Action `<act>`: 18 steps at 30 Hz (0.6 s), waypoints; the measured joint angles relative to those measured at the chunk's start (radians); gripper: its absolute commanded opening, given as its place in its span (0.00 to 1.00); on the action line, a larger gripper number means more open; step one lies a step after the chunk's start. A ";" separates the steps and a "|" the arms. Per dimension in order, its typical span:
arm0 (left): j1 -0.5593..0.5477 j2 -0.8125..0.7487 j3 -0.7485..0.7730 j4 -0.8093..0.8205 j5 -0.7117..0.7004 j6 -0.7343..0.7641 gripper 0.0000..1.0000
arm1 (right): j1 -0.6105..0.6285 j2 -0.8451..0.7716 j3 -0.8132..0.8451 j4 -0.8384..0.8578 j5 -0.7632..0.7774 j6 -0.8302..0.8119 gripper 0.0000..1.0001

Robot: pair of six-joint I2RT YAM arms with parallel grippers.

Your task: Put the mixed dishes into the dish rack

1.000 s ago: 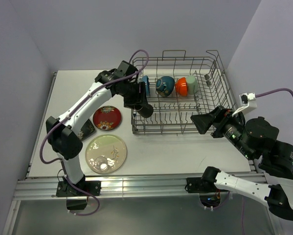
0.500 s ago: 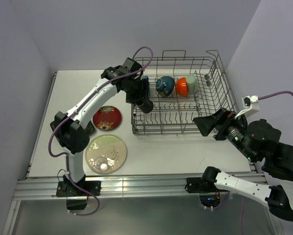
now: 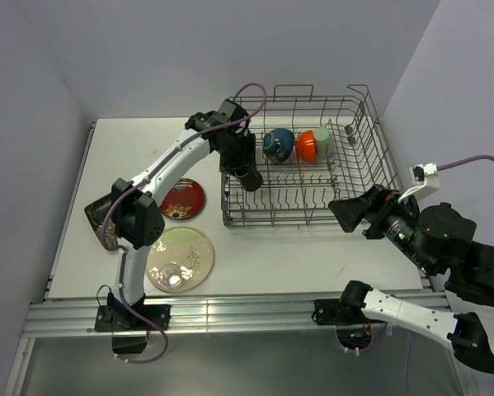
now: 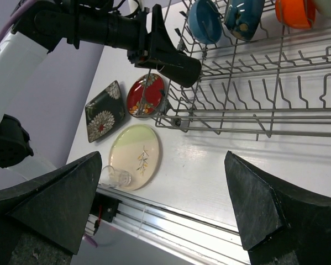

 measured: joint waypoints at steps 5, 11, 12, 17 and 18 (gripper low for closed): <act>0.000 0.026 0.040 -0.021 0.000 0.006 0.00 | 0.000 -0.015 0.000 -0.009 0.000 0.009 1.00; 0.003 0.047 0.061 -0.025 0.000 0.008 0.00 | 0.000 -0.026 0.000 -0.027 0.003 0.023 1.00; 0.003 0.047 0.060 -0.023 -0.001 0.008 0.00 | 0.000 -0.028 0.000 -0.031 0.003 0.024 1.00; 0.003 0.033 0.042 -0.009 -0.005 0.006 0.00 | 0.000 -0.043 0.000 -0.045 0.008 0.033 1.00; 0.003 0.025 0.032 -0.005 -0.005 0.005 0.00 | 0.000 -0.047 0.000 -0.045 0.009 0.035 1.00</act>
